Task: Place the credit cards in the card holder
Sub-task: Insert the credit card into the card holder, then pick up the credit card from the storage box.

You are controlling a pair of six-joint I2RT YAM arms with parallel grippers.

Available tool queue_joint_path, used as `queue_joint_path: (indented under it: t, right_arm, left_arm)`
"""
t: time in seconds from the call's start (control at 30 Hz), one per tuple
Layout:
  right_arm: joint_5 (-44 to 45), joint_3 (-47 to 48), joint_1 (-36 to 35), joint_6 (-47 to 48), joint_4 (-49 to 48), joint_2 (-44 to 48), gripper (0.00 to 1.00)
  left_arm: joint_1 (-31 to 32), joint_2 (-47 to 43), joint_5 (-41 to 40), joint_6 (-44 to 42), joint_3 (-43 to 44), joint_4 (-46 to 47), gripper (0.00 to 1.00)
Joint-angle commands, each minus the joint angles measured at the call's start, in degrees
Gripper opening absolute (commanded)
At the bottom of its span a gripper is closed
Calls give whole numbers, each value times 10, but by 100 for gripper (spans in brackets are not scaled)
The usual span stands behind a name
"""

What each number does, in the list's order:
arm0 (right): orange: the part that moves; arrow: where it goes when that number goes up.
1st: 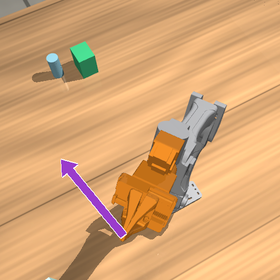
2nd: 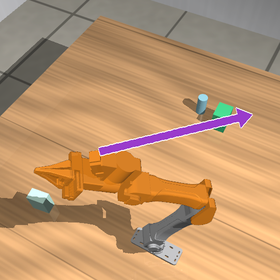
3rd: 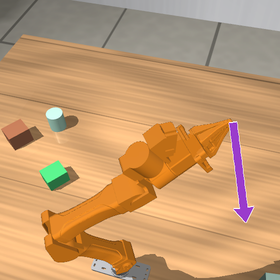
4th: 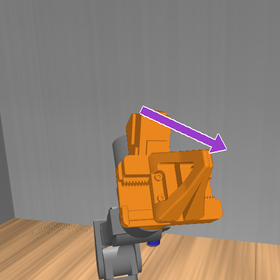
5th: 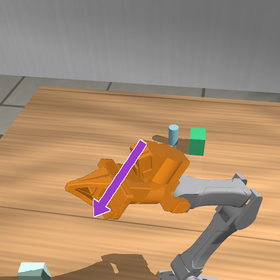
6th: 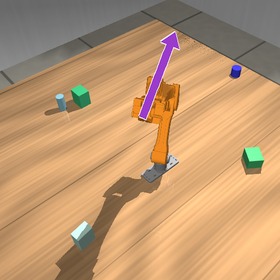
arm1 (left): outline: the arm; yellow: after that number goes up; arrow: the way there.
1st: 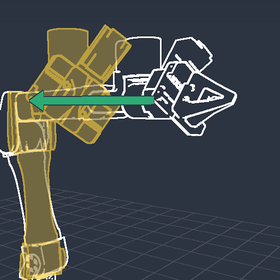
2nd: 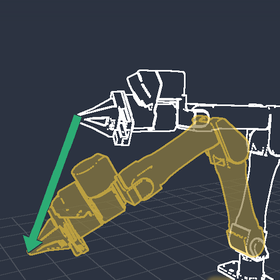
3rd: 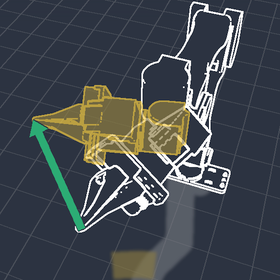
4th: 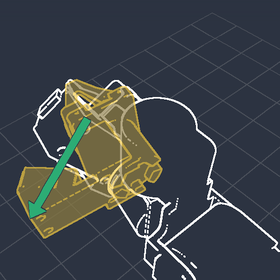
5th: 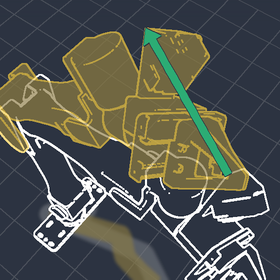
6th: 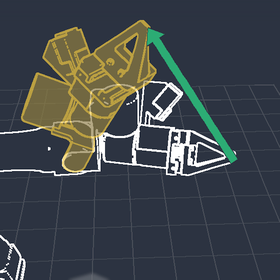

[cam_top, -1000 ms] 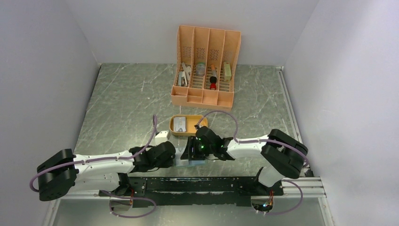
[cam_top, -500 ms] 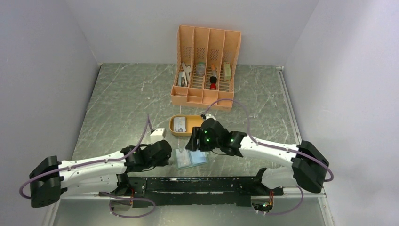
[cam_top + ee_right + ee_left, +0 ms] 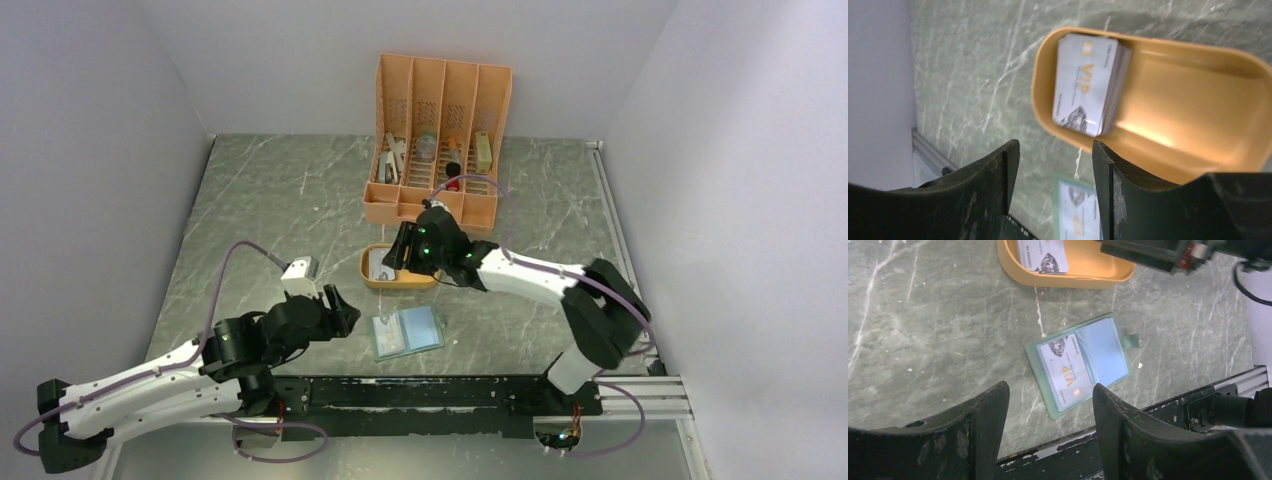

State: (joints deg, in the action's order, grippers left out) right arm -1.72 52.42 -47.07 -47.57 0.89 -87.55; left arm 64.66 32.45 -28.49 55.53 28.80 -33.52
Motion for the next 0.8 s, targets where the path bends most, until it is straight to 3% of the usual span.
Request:
queue_joint_path:
  t: [0.0, 0.77]
  right_arm:
    - [-27, 41, 21, -25, -29, -87, 59]
    - [-13, 98, 30, 4, 5, -198, 51]
  left_arm:
    - [2, -11, -24, 10, 10, -50, 66]
    - [3, 14, -29, 13, 12, -58, 62]
